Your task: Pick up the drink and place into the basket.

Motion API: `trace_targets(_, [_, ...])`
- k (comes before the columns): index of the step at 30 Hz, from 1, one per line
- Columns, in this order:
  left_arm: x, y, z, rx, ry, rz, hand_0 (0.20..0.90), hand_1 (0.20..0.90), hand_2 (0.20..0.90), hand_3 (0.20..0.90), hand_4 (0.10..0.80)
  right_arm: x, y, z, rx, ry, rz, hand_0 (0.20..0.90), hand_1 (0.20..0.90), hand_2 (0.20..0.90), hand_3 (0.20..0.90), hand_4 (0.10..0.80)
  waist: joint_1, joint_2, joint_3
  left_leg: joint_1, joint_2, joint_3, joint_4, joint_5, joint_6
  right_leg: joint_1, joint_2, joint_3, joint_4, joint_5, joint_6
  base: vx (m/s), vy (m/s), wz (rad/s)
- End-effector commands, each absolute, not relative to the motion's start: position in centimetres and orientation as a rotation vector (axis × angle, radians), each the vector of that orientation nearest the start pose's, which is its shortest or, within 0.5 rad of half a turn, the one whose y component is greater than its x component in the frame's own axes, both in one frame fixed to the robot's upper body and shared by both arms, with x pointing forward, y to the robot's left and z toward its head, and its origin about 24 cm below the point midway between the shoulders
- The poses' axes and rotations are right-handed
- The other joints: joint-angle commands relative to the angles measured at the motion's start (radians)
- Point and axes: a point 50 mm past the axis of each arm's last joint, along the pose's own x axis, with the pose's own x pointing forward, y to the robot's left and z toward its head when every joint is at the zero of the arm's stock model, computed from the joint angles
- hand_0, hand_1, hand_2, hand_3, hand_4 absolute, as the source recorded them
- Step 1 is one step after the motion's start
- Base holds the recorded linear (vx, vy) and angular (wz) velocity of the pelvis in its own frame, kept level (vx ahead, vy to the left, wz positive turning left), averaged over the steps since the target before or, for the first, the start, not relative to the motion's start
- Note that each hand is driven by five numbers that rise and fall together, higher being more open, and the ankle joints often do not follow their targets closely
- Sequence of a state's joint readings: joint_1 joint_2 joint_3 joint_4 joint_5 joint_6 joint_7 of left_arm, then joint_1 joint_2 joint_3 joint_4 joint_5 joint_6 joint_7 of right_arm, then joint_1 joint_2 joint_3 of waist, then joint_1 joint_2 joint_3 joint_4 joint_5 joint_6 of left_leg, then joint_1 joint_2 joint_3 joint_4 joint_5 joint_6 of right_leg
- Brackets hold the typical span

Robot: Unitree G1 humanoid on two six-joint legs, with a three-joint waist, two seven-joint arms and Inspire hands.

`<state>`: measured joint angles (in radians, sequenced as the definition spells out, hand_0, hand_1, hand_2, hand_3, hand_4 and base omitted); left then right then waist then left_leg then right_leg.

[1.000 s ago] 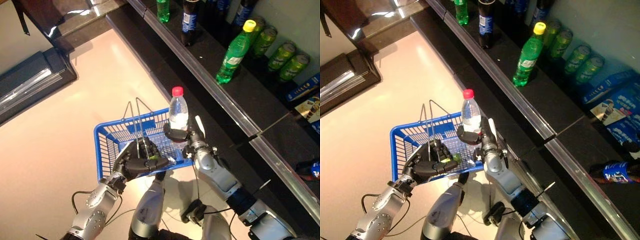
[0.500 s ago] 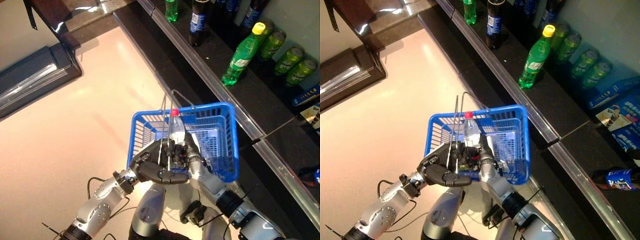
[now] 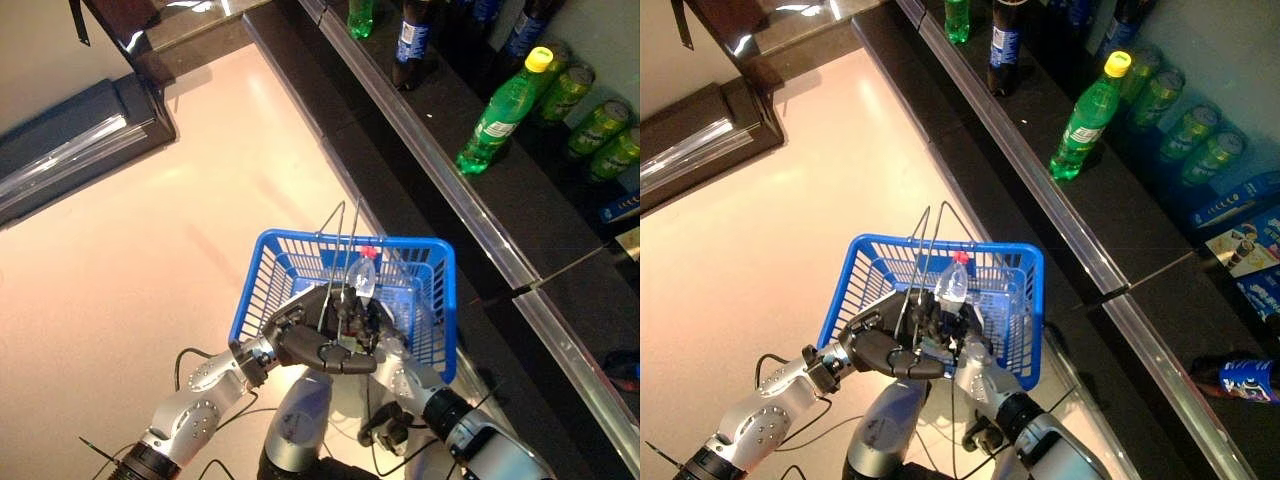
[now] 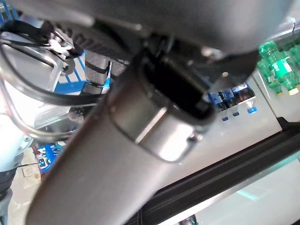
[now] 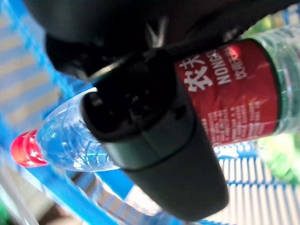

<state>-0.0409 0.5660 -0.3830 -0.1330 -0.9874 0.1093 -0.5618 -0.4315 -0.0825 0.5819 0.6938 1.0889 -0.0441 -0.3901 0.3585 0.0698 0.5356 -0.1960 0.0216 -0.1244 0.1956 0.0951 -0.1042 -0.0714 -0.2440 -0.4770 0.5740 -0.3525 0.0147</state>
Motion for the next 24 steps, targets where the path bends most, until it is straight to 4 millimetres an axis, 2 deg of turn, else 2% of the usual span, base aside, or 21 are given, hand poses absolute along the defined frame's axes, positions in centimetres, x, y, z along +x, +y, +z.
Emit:
trace_targets(1, [19.3, 9.6, 19.0, -0.628, -0.601, -1.411, 0.3, 0.3, 0.3, 0.2, 0.1, 29.6, -2.0, 0.7, 0.828, 0.495, 0.102, 0.3, 0.3, 0.3, 0.2, 0.1, 0.005, -0.01, -0.1, -0.036, -0.022, -0.022, 0.18, -0.09, 0.04, 0.067, 0.016, 0.043, -0.218, 0.249, 0.007, 0.002, 0.001, 0.05])
trace_targets(5, [19.3, 9.5, 19.0, -0.635, -0.59, -1.409, 0.3, 0.3, 0.3, 0.2, 0.1, 29.7, -2.2, 0.0, 0.986, 0.584, 0.064, 0.3, 0.3, 0.3, 0.2, 0.1, 0.003, -0.004, -0.098, -0.033, -0.022, -0.021, 0.175, -0.091, 0.041, 0.064, 0.016, 0.045, -0.218, 0.251, 0.008, 0.0, 0.0, 0.0])
trace_targets(9, [19.4, 9.4, 18.9, -0.646, -0.579, -1.409, 0.3, 0.3, 0.3, 0.2, 0.1, 30.1, -3.0, -0.8, 1.025, 0.664, -0.025, 0.3, 0.3, 0.3, 0.2, 0.1, 0.006, 0.003, -0.101, -0.03, -0.027, -0.023, 0.168, -0.093, 0.044, 0.064, 0.014, 0.044, -0.22, 0.254, 0.009, 0.0, 0.0, 0.0])
trace_targets(17, [19.4, 9.4, 18.7, -0.658, -0.571, -1.415, 0.3, 0.3, 0.3, 0.2, 0.1, 30.7, -2.8, -0.8, 1.139, 0.761, -0.067, 0.3, 0.3, 0.3, 0.2, 0.1, 0.018, 0.016, -0.098, -0.033, -0.038, -0.031, 0.175, -0.101, 0.05, 0.056, 0.004, 0.037, -0.203, 0.257, 0.009, 0.006, 0.002, 0.01])
trace_targets(24, [19.4, 9.3, 18.6, -0.68, -0.544, -1.419, 0.3, 0.3, 0.3, 0.2, 0.1, 31.5, -4.0, -0.8, 1.18, 0.801, -0.16, 0.3, 0.3, 0.3, 0.2, 0.1, 0.025, 0.016, -0.094, -0.035, -0.044, -0.031, 0.182, -0.107, 0.055, 0.054, -0.004, 0.031, -0.191, 0.259, 0.012, 0.033, 0.005, 0.03])
